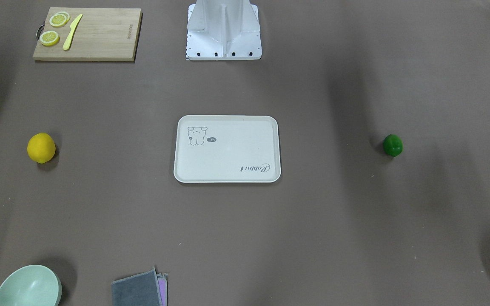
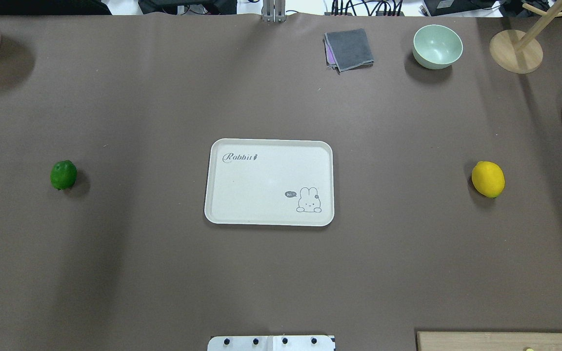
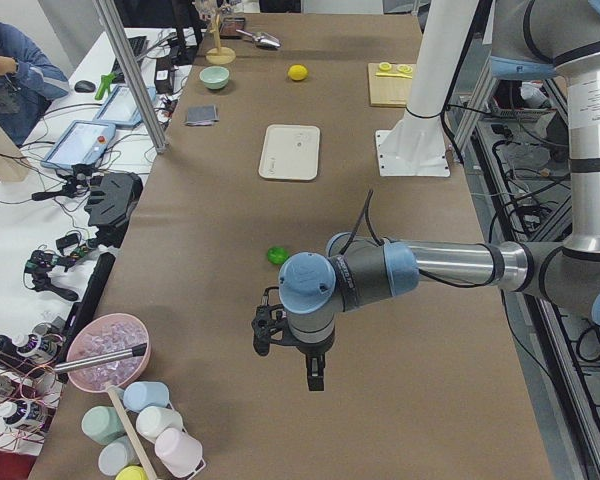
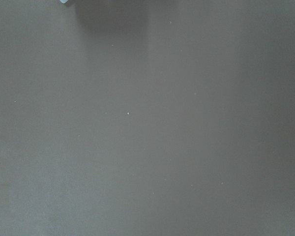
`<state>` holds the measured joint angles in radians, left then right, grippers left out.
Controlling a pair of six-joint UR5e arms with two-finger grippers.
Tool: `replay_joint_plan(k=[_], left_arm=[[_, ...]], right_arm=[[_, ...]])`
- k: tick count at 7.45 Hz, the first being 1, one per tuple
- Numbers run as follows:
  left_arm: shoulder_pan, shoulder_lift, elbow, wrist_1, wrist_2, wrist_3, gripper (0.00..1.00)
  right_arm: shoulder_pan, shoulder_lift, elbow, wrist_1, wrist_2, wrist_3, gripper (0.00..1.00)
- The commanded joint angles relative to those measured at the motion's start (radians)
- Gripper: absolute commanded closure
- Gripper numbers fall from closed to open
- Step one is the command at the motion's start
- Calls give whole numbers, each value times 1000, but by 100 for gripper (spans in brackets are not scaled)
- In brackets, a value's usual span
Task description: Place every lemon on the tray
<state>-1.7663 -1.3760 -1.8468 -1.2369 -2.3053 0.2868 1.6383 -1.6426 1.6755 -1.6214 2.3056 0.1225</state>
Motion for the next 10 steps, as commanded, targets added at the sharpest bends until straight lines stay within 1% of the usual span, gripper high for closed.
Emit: replay_joint_plan(k=[1,3,5,6,7,8,9,10], left_arm=[[4,18,-14,5,0,-1,2],[5,15,3,-7,0,-6,2],[14,9,-23,-36,-2,-15,2],[39,5,-23,-62,-3,-67,2],[133,-1,-20,-125,-3,-195,3],[199,-3,-25,-218,-5,-348,3],[253,-21,-20,-251,-25,-441,3],[263,-55,-16,-248,-49,-483,3]], right_arm=[[0,0,0,0,0,0,0],[0,0,0,0,0,0,0],[0,0,3,2,-5,-12,0],[0,-2,7,3,-5,-14,0],[0,0,0,3,-8,-6,0],[0,1,7,5,-8,-4,0],[0,9,16,5,-5,0,0],[-18,16,29,3,-6,5,0]])
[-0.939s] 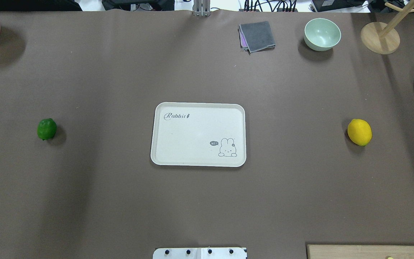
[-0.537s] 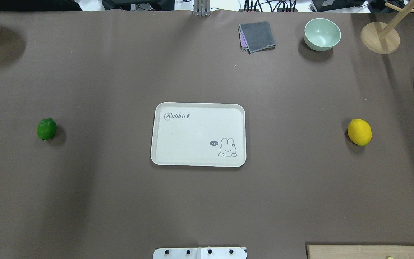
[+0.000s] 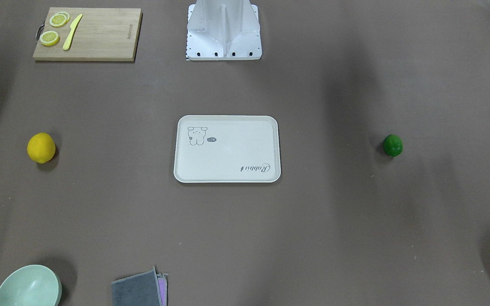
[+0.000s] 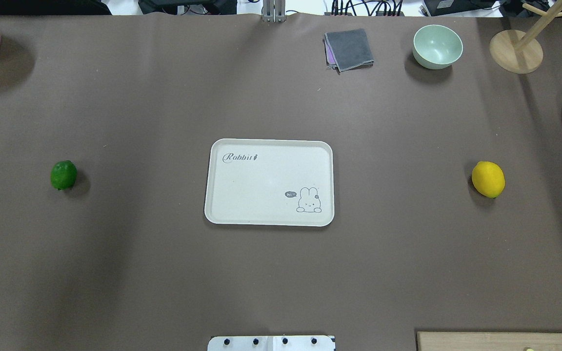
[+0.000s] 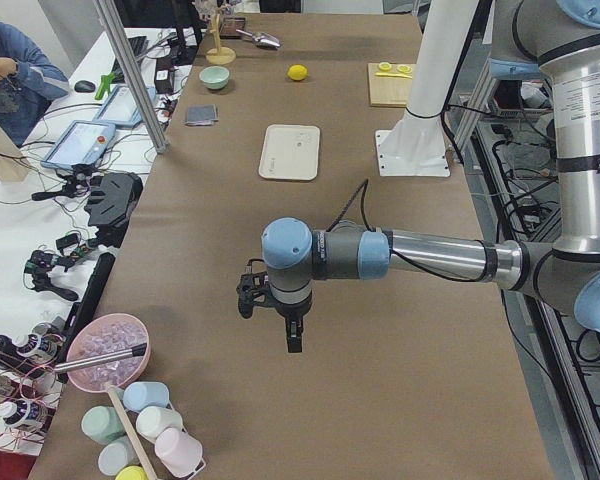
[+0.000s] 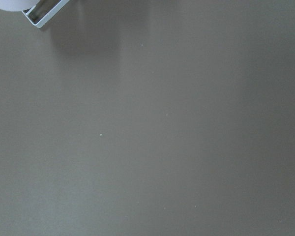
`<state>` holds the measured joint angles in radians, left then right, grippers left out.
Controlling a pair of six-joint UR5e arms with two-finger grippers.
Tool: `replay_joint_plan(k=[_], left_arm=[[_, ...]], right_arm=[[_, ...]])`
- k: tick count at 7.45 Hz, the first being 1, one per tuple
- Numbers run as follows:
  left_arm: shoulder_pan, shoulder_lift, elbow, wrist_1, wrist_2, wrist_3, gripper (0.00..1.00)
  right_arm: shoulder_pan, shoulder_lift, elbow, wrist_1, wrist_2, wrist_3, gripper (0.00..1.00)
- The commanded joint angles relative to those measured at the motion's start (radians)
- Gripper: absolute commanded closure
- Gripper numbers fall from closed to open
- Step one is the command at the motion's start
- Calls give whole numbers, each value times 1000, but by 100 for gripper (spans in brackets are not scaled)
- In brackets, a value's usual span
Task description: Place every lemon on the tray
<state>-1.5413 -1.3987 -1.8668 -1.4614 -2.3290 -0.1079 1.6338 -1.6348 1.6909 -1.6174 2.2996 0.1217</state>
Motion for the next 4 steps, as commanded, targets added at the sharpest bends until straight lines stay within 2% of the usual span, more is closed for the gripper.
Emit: replay_joint_plan(k=[1,2,4], left_arm=[[64,-58,21,-26,-27,-137,3],[108,-119,55,-27,-27,-215,3],[246,-230,86,-30,-26,-411,3]], right_arm=[[-49,15,15,1,1,13,0],[-87,23,18,35,1,51,0],[-199,26,7,240,7,252,0]])
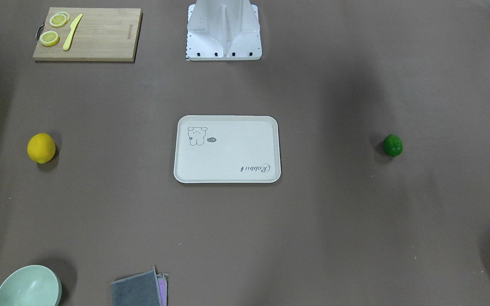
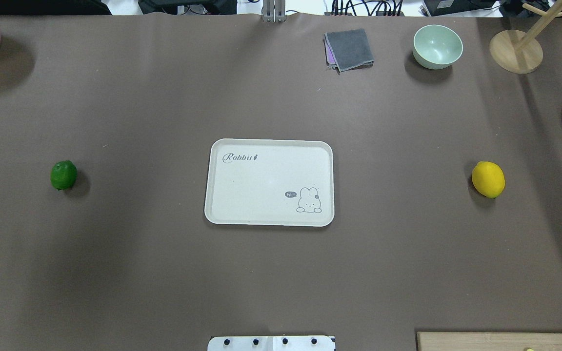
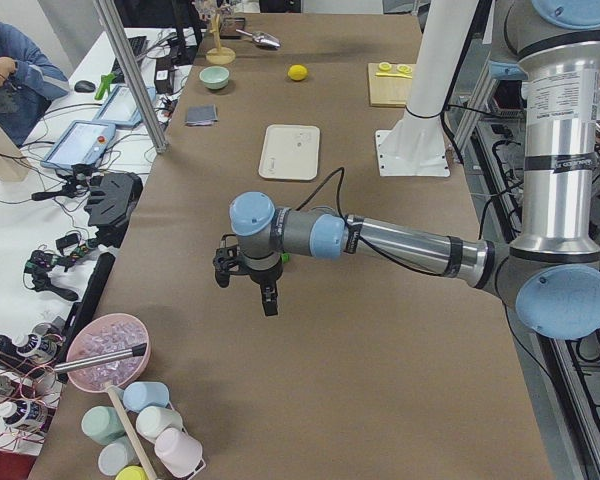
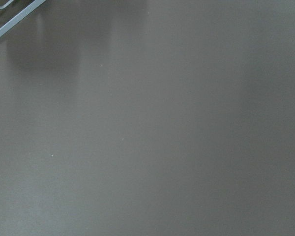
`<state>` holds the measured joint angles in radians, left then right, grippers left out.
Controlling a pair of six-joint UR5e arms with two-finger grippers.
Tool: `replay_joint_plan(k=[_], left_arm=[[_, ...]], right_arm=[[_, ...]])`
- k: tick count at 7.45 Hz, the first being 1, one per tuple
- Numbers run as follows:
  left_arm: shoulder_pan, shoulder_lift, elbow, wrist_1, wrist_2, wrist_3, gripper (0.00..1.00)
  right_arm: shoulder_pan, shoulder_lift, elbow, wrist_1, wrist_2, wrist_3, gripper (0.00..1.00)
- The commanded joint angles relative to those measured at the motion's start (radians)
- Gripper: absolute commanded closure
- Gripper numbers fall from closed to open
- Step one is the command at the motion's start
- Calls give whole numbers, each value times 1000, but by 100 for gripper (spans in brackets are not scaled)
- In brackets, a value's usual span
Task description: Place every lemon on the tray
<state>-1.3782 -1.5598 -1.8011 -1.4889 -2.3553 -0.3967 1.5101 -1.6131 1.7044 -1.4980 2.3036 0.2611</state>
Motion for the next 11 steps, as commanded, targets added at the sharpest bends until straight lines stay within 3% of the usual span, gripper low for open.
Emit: replay_joint_plan(k=[1,2,3,5,8,11], left_arm=[[135,-113,29,-4,1,-199,3],[155,-167,51,-5,1,-262,3],[212,-202,74,-4,2,-293,3],[299,-241,115,-29,31,-362,3],[370,-226,141,-131,69,-448,3],[412,-195,230,-356,71,-580,3]], right_arm=[[-124,33,-5,148,41,183,0],[-177,56,-2,151,110,235,0],[-220,99,1,151,117,281,0],[-325,155,-9,153,79,306,0],[-430,156,-34,195,-39,302,0],[-484,156,-64,223,-41,306,0]])
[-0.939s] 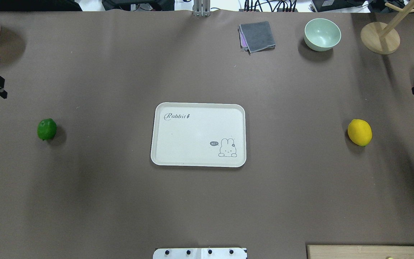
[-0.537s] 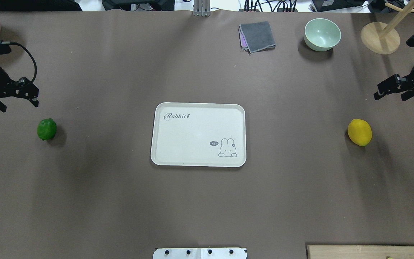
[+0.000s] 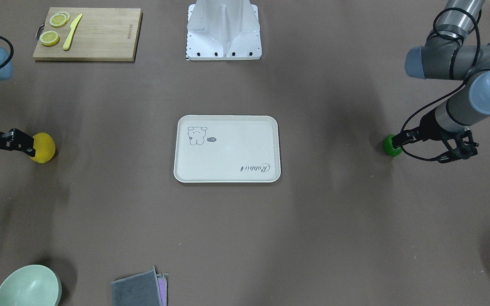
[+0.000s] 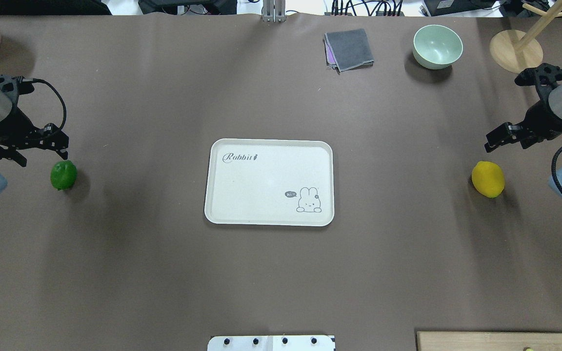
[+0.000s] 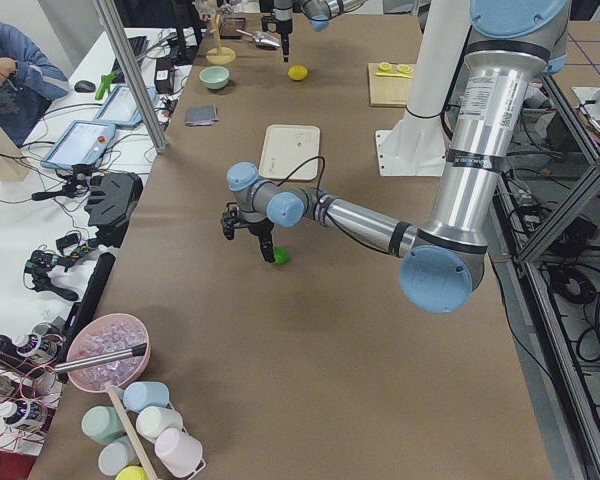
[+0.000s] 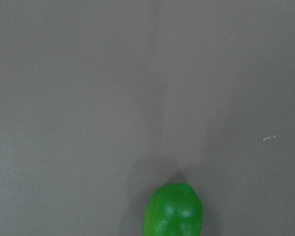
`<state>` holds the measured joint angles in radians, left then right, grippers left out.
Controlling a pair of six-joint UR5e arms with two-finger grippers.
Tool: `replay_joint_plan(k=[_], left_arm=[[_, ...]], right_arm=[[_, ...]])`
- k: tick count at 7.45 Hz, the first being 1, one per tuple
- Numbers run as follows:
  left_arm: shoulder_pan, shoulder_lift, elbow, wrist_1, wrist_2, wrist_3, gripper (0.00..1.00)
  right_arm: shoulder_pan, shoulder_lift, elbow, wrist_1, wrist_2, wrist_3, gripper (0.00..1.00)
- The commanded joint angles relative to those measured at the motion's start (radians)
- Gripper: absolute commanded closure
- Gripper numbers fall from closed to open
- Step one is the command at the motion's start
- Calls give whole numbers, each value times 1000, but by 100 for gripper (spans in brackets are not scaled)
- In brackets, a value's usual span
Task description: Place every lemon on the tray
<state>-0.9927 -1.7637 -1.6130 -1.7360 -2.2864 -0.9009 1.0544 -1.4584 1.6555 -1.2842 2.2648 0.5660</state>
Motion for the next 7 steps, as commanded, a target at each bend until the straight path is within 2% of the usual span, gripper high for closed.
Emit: replay_joint_plan(k=[1,3,4,5,7], left_arm=[[37,9,65,-162,4,-111,3],[48,9,68,-168,2,-130,5],[52,9,68,-168,2,-130,12],[52,9,61,-168,4,-135,29],[48,12,50,-163,-8,-125,96]], right_arm=[[-37,1,-17,9,-1,3,0],[-63,1,-36,9,-2,6,0],[-71,1,-40,8,1,12,0],[-79,3,-46,8,5,27,0],[-112,3,-52,8,4,38,0]])
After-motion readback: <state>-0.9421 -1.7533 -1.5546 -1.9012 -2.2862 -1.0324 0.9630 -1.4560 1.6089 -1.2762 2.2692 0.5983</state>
